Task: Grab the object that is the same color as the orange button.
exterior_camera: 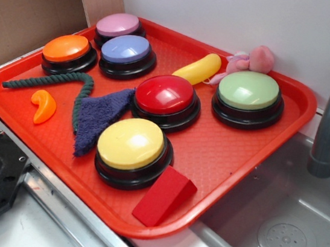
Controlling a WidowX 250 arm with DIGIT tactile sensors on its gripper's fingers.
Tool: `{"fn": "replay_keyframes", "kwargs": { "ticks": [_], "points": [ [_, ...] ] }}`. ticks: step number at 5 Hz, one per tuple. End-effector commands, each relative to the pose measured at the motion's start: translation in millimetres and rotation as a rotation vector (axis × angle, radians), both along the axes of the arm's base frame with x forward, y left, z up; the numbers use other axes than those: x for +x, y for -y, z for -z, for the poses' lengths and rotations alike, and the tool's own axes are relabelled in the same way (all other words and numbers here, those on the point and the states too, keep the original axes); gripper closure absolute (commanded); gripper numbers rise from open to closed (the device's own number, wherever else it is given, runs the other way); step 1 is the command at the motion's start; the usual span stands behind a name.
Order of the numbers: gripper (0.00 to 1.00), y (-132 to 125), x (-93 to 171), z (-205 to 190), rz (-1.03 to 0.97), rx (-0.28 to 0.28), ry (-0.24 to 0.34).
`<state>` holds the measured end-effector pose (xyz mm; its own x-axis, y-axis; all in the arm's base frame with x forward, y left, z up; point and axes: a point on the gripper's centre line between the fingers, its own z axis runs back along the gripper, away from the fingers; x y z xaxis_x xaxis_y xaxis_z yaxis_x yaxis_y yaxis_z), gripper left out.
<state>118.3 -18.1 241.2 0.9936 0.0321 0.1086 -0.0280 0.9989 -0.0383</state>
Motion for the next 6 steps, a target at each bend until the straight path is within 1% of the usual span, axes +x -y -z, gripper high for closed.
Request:
{"fn": "replay_keyframes", "kwargs": {
  "ticks": [1,2,3,4,5,6],
  "points": [
    [0.00,0,0,0,0.000,0.000,0.000],
    [0.00,-8,5,17,-0.136,-0.038,0.029],
    [0.00,-20,8,38,-0.293,-0.074,0.041],
    [0.00,-32,15,68,-0.462,-0.092,0.040],
    [0.00,-41,17,95,-0.595,-0.056,0.061],
    [0.00,-61,20,134,-0.759,-0.040,0.045]
  ]
}}
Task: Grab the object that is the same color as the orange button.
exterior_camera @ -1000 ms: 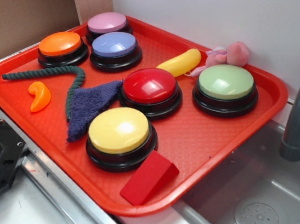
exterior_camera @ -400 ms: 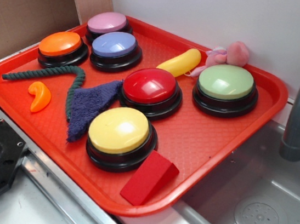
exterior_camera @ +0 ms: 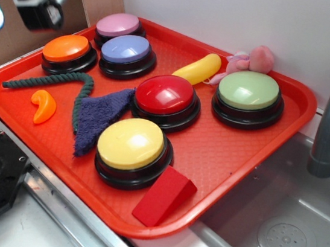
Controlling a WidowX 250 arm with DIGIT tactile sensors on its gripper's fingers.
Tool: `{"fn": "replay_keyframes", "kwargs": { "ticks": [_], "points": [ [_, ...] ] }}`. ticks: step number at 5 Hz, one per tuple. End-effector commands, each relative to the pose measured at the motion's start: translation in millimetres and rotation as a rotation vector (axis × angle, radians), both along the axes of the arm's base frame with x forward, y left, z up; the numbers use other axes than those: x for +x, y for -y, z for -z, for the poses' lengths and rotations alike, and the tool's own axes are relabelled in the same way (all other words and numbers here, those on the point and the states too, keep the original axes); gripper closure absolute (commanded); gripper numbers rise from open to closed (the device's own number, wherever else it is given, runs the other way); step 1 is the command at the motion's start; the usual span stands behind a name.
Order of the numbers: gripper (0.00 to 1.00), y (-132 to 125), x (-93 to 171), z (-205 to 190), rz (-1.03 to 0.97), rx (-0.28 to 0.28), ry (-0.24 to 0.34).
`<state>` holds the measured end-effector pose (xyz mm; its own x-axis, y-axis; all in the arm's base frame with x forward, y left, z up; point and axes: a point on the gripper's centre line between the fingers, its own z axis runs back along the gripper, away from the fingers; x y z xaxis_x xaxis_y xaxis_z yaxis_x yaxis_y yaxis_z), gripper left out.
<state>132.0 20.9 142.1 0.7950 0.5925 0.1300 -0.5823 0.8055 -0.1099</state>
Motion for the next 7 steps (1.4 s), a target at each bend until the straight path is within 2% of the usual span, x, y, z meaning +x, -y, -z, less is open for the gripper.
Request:
{"fn": "replay_keyframes", "kwargs": {
  "ticks": [1,2,3,5,6,7],
  "points": [
    [0.00,-39,6,62,-0.242,0.023,-0.038],
    [0.00,-49,8,86,-0.276,0.033,-0.037],
    [0.00,-57,9,109,-0.276,0.018,-0.067],
    [0.00,-55,13,131,-0.240,0.004,-0.083],
    [0.99,-48,14,135,-0.214,0.012,-0.080],
    [1.00,-44,14,135,-0.201,0.014,-0.081]
  ]
}}
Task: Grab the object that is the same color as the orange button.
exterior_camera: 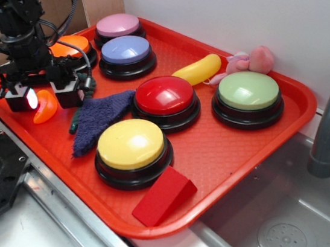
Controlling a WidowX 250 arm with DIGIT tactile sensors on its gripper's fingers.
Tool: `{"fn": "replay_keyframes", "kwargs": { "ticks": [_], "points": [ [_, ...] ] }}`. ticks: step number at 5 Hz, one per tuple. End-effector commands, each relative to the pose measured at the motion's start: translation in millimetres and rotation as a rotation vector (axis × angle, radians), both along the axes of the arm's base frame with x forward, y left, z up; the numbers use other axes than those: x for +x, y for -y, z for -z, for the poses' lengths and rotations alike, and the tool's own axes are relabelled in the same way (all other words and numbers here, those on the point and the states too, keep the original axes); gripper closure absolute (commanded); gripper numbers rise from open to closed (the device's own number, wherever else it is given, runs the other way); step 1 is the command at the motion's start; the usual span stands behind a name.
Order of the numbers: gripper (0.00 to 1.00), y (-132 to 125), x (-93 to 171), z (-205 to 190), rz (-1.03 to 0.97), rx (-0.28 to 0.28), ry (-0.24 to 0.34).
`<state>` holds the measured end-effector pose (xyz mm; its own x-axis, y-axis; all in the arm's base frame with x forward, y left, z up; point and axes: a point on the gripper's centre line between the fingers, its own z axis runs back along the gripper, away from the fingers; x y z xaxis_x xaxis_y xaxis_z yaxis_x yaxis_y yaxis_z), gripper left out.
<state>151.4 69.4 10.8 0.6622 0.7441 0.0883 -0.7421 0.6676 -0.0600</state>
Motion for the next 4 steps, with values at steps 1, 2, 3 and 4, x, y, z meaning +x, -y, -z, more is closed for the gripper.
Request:
{"fn": "replay_keyframes", "kwargs": {
  "ticks": [1,2,3,4],
  "points": [
    [1.00,6,-6,6,0.008,0.009,-0.020],
    [1.00,4,-7,7,0.007,0.015,-0.031],
    [1.00,4,1,-19,-0.001,0.034,0.016],
    [1.00,9,9,-43,0.019,0.037,0.066]
  ]
}}
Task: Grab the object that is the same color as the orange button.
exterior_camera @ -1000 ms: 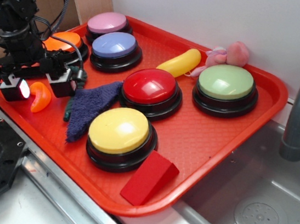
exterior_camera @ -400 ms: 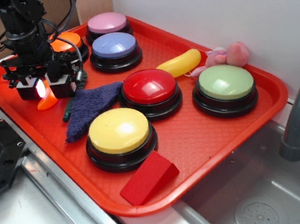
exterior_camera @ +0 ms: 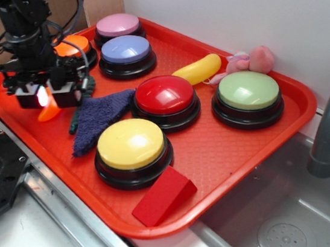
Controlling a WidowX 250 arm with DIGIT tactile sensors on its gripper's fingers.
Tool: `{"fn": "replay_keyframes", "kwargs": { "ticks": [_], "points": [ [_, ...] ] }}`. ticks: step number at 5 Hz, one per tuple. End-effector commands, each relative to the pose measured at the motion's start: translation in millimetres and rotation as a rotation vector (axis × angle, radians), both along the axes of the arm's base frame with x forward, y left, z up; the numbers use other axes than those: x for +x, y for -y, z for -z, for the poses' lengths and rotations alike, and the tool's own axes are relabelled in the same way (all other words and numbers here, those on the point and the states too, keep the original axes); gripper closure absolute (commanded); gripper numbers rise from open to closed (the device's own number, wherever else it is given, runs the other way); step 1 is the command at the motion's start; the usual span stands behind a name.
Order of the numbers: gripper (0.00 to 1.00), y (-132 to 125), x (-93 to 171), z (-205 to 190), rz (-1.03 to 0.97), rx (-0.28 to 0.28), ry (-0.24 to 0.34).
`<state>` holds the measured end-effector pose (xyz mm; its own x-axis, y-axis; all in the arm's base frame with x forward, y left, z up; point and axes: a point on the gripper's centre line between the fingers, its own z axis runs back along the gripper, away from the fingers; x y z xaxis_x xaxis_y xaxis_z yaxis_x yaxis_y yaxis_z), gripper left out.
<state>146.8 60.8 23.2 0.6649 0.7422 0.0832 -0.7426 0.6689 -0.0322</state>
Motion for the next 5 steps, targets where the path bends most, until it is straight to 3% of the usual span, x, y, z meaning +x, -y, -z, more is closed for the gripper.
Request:
{"fn": "replay_keyframes", "kwargs": {
  "ticks": [1,2,3,4,5],
  "points": [
    [1.00,27,28,-67,0.141,0.012,0.137],
    [1.00,55,31,-86,0.296,0.006,0.138],
    [1.00,84,36,-110,0.539,-0.076,0.061],
    [1.00,97,34,-124,0.605,-0.072,0.067],
    [1.00,91,30,-123,0.519,-0.027,0.057]
  ]
}}
